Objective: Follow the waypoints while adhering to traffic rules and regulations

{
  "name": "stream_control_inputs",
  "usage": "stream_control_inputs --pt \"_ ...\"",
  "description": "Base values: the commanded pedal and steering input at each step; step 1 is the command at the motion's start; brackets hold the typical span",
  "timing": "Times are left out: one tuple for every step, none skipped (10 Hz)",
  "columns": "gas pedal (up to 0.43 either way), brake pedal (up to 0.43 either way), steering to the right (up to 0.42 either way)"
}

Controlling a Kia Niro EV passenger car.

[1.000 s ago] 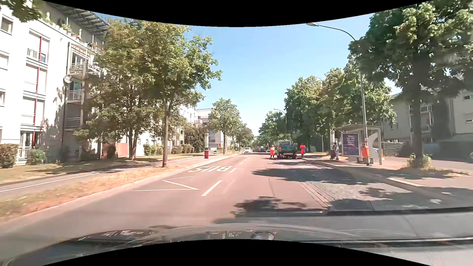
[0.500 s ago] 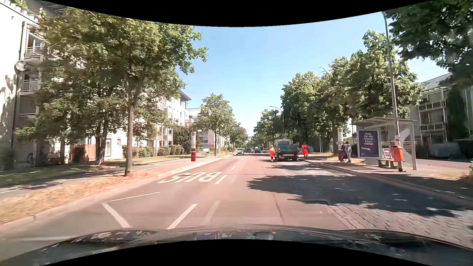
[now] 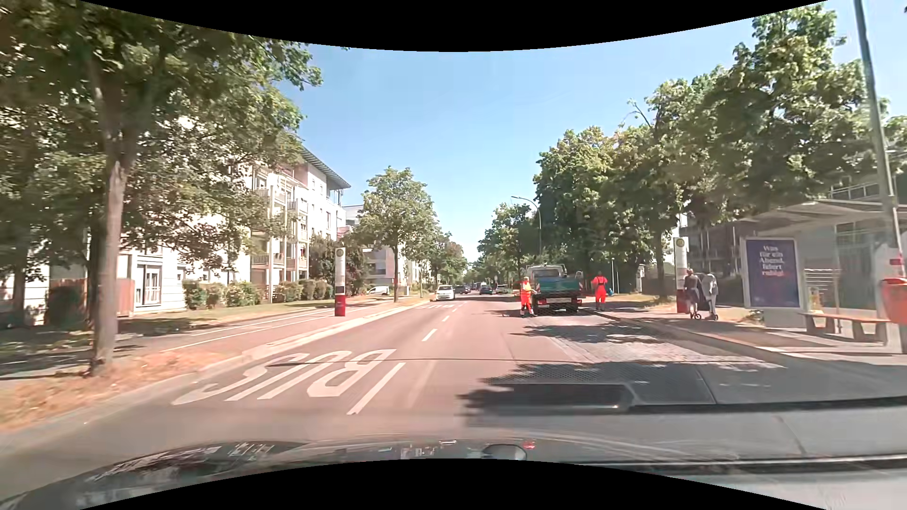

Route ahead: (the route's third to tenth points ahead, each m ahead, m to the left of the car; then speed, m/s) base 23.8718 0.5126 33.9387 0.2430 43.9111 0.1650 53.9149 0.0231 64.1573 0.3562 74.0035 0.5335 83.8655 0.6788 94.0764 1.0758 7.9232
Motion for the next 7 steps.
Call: stream_control_inputs --pt "0.138 0.0 0.016" --pt "0.138 0.0 0.012" --pt "0.138 0.0 0.009" --pt "0.138 0.0 0.009" --pt "0.138 0.0 0.008" --pt "0.138 0.0 0.008" --pt "0.138 0.0 0.008"
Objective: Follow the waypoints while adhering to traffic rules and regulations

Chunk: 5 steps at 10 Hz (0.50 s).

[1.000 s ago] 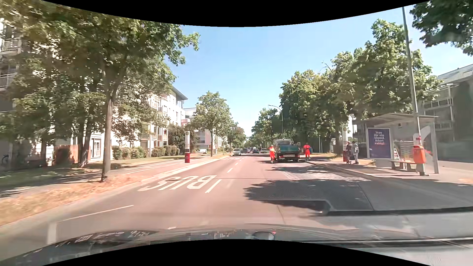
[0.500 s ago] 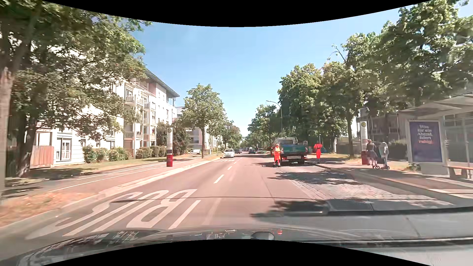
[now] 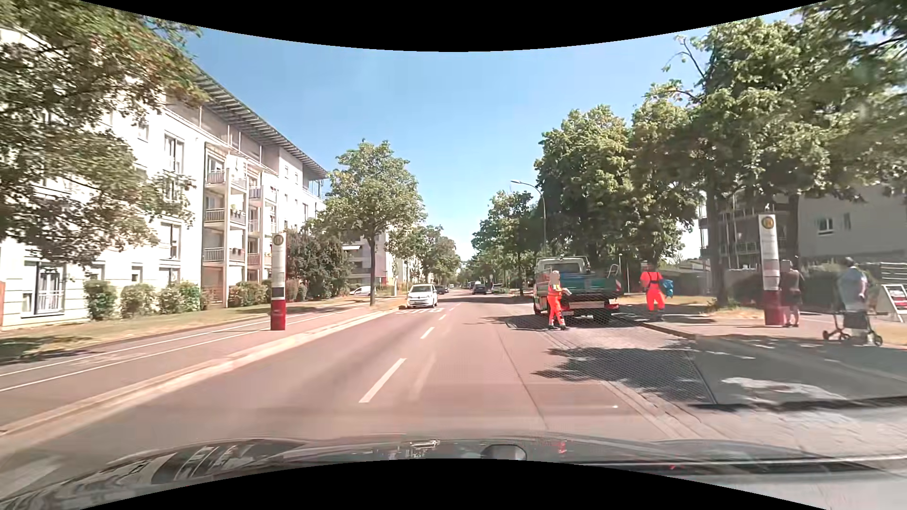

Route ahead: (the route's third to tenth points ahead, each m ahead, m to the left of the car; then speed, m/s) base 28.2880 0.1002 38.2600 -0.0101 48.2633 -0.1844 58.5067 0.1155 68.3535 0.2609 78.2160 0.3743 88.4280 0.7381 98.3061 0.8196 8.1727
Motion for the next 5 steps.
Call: stream_control_inputs --pt "0.15 0.0 0.008" --pt "0.157 0.0 0.007" --pt "0.157 0.0 0.006" --pt "0.169 0.0 0.006" --pt "0.177 0.0 0.006"
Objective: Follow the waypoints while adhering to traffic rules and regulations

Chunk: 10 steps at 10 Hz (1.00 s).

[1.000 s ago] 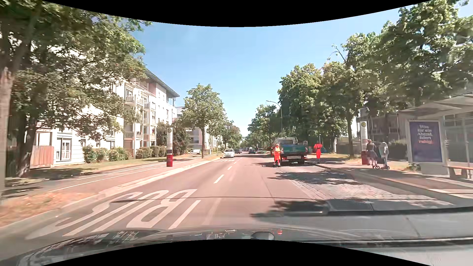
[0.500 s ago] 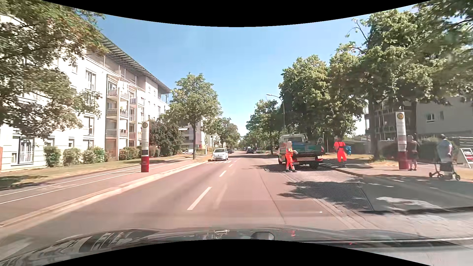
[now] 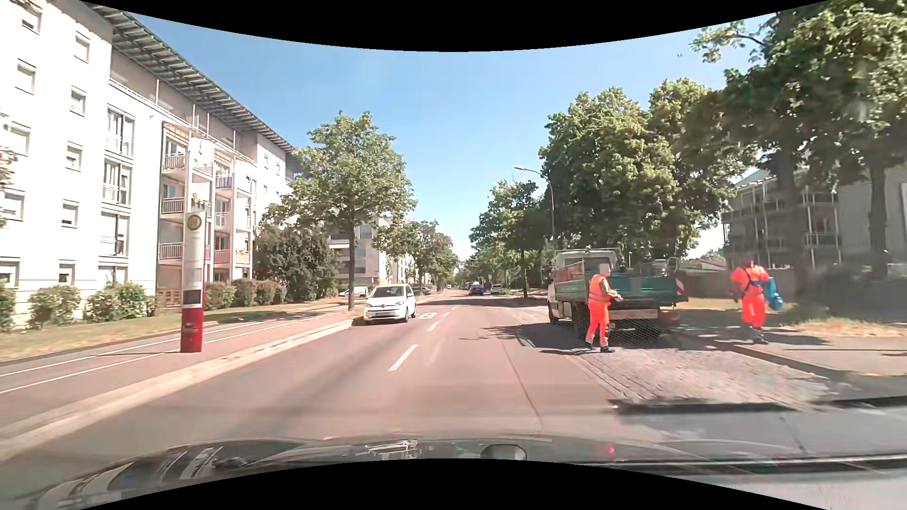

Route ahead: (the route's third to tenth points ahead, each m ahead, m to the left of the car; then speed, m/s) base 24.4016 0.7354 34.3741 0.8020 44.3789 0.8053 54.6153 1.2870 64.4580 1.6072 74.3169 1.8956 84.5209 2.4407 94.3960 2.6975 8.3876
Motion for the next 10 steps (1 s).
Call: stream_control_inputs --pt "0.177 0.0 0.006" --pt "0.177 0.0 0.006" --pt "0.177 0.0 0.005" --pt "0.177 0.0 0.006" --pt "0.177 0.0 0.005" --pt "0.177 0.0 0.005" --pt "0.177 0.0 0.005" --pt "0.177 0.0 0.005" --pt "0.177 0.0 0.006" --pt "0.177 0.0 0.006"
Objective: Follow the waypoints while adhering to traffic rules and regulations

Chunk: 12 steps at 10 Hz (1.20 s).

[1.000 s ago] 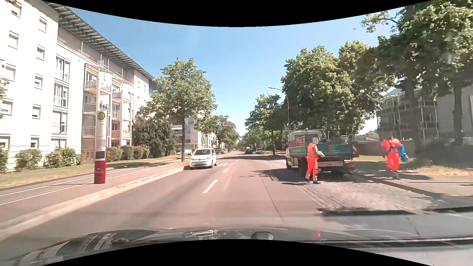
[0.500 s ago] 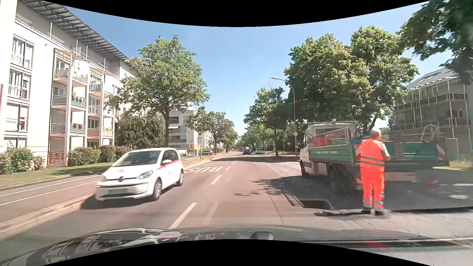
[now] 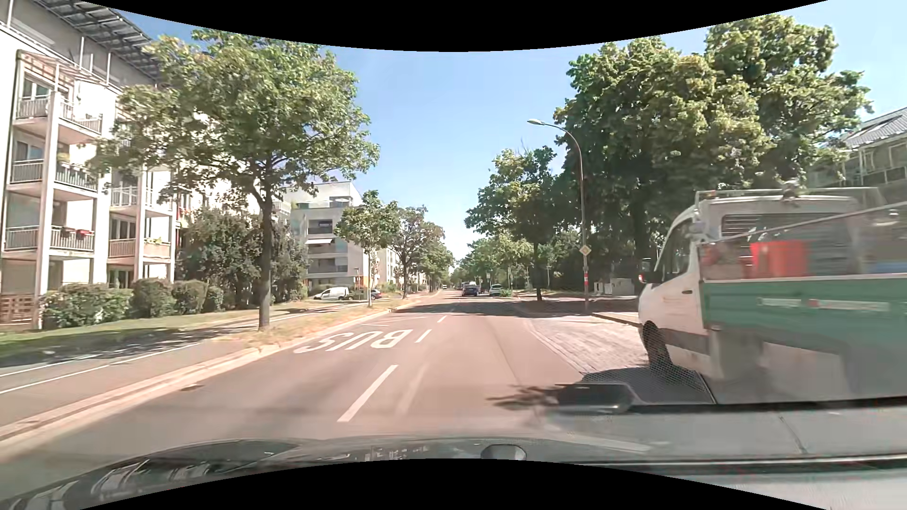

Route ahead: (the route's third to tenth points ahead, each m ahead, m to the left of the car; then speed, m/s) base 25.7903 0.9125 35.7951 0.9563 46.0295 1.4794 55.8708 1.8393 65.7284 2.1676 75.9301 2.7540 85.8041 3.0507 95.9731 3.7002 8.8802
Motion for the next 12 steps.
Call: stream_control_inputs --pt "0.177 0.0 0.007" --pt "0.177 0.0 0.008" --pt "0.177 0.0 0.008" --pt "0.177 0.0 0.01" --pt "0.177 0.0 0.011" --pt "0.177 0.0 0.012" --pt "0.177 0.0 0.013" --pt "0.177 0.0 0.013" --pt "0.177 0.0 0.013" --pt "0.177 0.0 0.013" --pt "0.177 0.0 0.013" --pt "0.177 0.0 0.013"
